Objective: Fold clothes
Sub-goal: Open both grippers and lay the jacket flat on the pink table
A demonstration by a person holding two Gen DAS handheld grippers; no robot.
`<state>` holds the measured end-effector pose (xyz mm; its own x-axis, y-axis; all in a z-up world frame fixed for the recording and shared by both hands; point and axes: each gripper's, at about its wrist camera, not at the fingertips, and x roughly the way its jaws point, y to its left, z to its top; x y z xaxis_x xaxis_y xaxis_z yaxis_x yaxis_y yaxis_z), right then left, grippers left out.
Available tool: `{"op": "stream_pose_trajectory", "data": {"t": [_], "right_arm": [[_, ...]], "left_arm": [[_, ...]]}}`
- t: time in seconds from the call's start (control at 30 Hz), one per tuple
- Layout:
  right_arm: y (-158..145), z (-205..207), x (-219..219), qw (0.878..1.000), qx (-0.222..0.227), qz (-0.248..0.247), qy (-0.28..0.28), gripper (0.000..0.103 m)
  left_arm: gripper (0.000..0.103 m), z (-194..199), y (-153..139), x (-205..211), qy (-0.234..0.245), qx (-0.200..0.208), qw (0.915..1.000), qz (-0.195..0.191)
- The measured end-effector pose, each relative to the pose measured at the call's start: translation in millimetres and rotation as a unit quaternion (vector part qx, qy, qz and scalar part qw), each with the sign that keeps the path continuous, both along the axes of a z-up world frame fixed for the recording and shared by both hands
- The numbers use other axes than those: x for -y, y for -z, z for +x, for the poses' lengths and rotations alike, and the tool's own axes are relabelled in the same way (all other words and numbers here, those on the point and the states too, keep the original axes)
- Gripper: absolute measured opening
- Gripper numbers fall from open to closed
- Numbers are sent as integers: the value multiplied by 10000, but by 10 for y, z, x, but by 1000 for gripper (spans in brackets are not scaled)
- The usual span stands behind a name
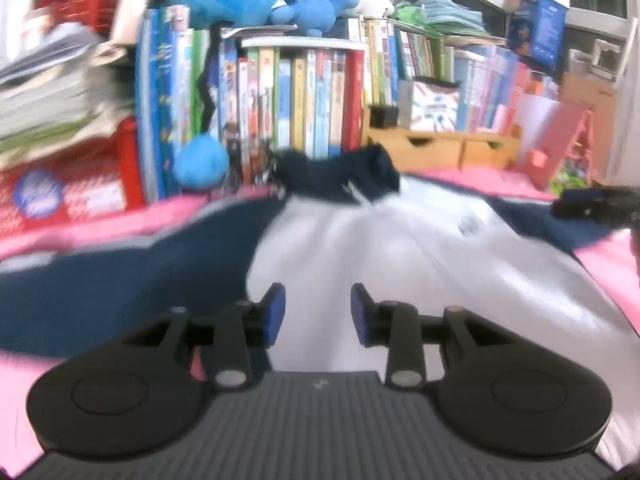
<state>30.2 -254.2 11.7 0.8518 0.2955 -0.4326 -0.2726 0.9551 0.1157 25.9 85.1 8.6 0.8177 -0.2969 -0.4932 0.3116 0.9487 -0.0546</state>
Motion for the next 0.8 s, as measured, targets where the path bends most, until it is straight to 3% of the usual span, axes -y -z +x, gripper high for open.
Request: {"op": "stream_pose_trajectory", "data": {"t": [0.17, 0.4, 0.57, 0.7, 0.8], "right_arm": [[212, -950, 76, 9995, -73, -248, 175, 88], [428, -1978, 79, 9974, -152, -412, 567, 88], [452, -2328, 49, 9971, -81, -506, 565, 88], [574, -2421, -8, 9972, -178, -464, 565, 87], [690, -2349, -73, 9964, -413, -470, 580, 70]], "left_arm": [[34, -723, 56, -90, -19, 39, 10000, -67], [41, -1430, -192, -258, -220, 426, 9987, -164], [45, -1876, -314, -353, -227, 511, 9981, -252], [46, -2059, -59, -224, -220, 281, 9993, -108], [46, -2011, 159, -112, -347, 54, 9994, 33]]}}
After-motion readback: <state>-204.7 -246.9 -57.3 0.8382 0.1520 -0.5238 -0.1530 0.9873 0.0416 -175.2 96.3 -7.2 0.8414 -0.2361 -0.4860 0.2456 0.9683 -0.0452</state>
